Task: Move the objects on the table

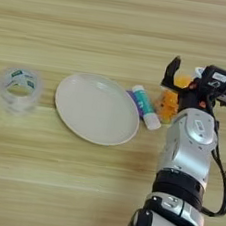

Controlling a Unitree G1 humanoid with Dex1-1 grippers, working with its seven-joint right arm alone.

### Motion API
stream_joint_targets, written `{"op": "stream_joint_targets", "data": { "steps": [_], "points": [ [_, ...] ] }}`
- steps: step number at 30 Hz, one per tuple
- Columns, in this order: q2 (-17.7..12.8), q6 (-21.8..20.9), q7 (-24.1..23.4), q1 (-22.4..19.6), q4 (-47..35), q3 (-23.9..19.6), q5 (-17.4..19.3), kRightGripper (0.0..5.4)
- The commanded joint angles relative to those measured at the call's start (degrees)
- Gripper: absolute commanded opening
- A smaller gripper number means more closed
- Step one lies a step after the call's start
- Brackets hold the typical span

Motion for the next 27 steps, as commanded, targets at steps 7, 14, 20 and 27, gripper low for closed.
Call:
{"op": "stream_joint_targets", "data": {
  "steps": [7, 14, 20, 27],
  "points": [
    [-4.7, -2.5, 1.2, -7.2, 7.0, 0.0, 2.5, 5.36],
    [-4.8, -1.8, 2.8, -8.4, 10.8, 0.2, 4.4, 5.36],
    [-5.1, -2.4, 3.6, -9.2, 13.5, 0.4, 5.0, 5.36],
    [-5.4, -3.0, 3.9, -9.7, 15.1, 0.5, 5.4, 5.21]
  ]
}}
